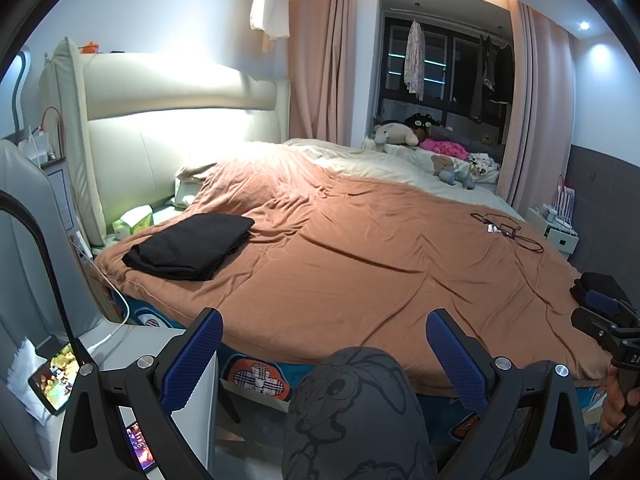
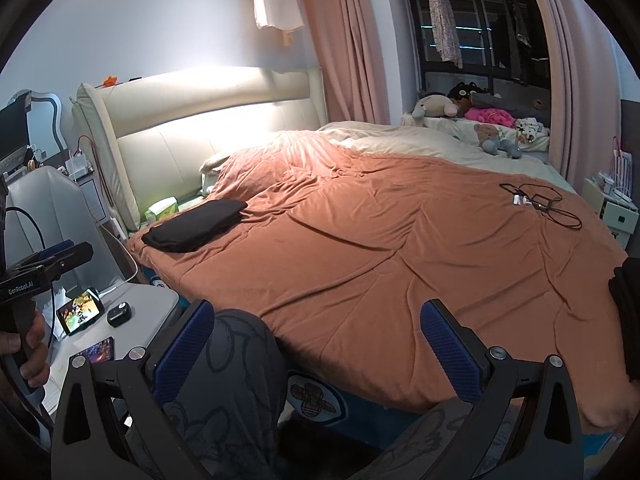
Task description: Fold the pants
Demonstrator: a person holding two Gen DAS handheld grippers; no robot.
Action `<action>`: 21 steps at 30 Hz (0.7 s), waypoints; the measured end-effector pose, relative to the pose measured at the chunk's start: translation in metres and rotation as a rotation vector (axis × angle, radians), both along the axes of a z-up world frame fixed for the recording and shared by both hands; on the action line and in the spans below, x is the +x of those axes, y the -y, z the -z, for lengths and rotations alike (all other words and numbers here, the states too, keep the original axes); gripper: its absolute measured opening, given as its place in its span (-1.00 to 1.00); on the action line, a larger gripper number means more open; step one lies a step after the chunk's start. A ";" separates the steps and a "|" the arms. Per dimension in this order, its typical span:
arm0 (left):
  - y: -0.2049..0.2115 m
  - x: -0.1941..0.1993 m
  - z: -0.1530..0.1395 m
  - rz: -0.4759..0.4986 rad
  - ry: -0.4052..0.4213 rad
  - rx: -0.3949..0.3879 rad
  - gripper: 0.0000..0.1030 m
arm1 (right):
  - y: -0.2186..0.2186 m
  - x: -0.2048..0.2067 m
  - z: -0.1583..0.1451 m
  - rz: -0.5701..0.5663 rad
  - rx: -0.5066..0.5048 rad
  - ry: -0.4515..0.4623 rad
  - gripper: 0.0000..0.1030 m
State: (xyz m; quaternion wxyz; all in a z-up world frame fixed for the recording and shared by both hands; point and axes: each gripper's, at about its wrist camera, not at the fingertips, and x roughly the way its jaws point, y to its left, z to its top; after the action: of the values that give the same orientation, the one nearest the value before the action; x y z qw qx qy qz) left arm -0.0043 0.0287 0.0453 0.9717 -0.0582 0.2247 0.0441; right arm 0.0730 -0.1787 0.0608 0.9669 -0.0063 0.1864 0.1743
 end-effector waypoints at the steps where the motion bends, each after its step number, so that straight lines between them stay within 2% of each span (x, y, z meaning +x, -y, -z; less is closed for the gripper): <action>1: 0.000 -0.001 -0.001 -0.001 0.001 0.000 0.99 | 0.000 0.000 0.000 0.001 0.000 0.000 1.00; 21: 0.001 -0.003 -0.001 0.001 0.004 -0.002 0.99 | -0.004 -0.009 -0.004 0.008 -0.017 0.015 1.00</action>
State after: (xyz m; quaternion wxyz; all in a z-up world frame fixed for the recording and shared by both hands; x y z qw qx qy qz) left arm -0.0069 0.0275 0.0463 0.9721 -0.0589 0.2229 0.0432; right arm 0.0639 -0.1752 0.0644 0.9689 -0.0153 0.1805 0.1686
